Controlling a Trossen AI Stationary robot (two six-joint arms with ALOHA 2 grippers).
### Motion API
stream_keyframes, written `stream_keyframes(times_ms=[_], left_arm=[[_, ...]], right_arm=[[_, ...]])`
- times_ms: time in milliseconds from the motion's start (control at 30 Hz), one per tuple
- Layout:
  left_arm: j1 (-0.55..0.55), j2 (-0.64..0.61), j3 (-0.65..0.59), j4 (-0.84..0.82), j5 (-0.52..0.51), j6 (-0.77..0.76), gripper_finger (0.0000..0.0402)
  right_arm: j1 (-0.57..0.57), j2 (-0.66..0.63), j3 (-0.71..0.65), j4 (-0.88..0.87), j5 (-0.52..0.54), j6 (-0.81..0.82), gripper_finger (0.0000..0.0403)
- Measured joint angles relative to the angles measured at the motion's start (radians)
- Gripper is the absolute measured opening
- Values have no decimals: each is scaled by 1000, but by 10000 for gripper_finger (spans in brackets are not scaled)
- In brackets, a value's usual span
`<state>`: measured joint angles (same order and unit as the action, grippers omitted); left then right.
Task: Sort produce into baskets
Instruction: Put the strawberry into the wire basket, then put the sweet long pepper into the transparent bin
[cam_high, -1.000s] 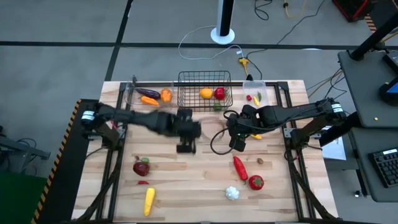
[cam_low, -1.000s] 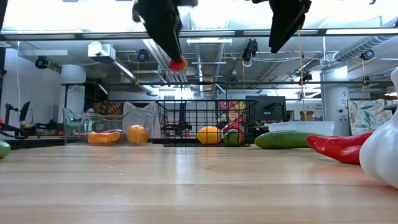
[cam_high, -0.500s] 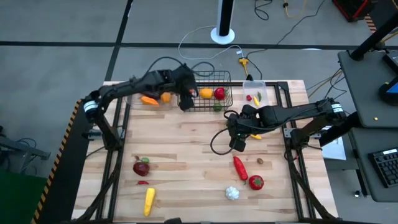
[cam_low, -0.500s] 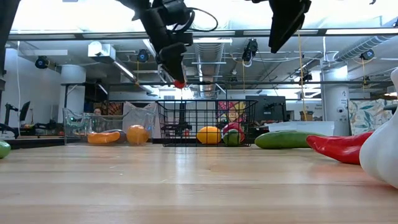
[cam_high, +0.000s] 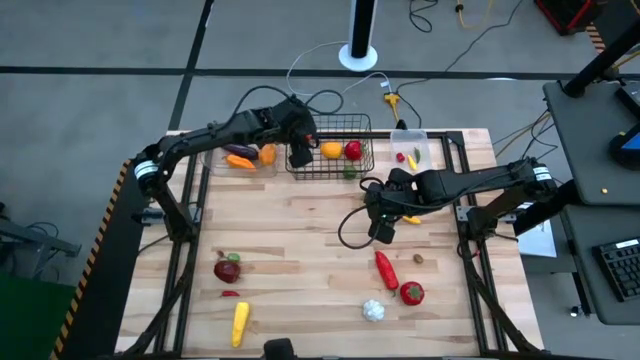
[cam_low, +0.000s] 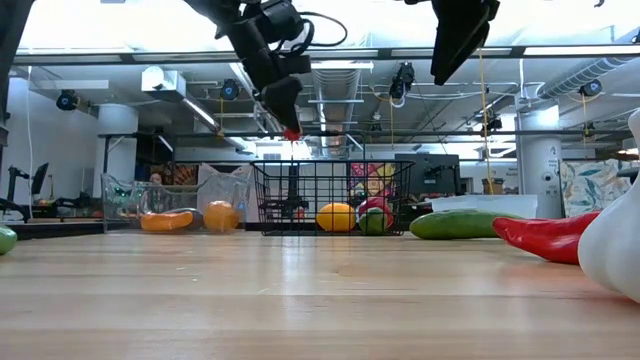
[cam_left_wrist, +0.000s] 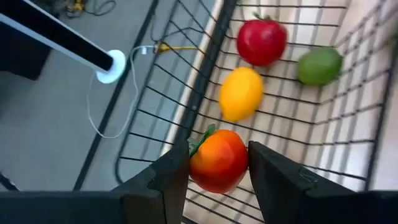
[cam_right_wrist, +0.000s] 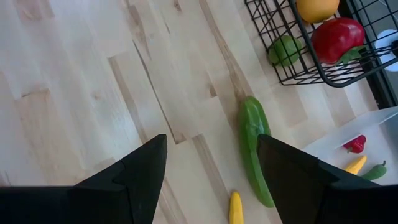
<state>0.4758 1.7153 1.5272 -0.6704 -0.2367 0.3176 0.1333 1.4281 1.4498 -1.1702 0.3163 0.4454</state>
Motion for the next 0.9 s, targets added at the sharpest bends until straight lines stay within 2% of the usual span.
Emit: stream_keyframes(times_ms=[300,667,900], left_arm=[[10,0,-1,24,0,-19,148],[12,0,-6,27,0,-31,209],[1,0,-6,21,58,-89,219]], right_arm=[[0,0,0,0,0,-1,242],[0,0,0,0,-1,-4,242],[0,0,-1,0,-1,-3,242]])
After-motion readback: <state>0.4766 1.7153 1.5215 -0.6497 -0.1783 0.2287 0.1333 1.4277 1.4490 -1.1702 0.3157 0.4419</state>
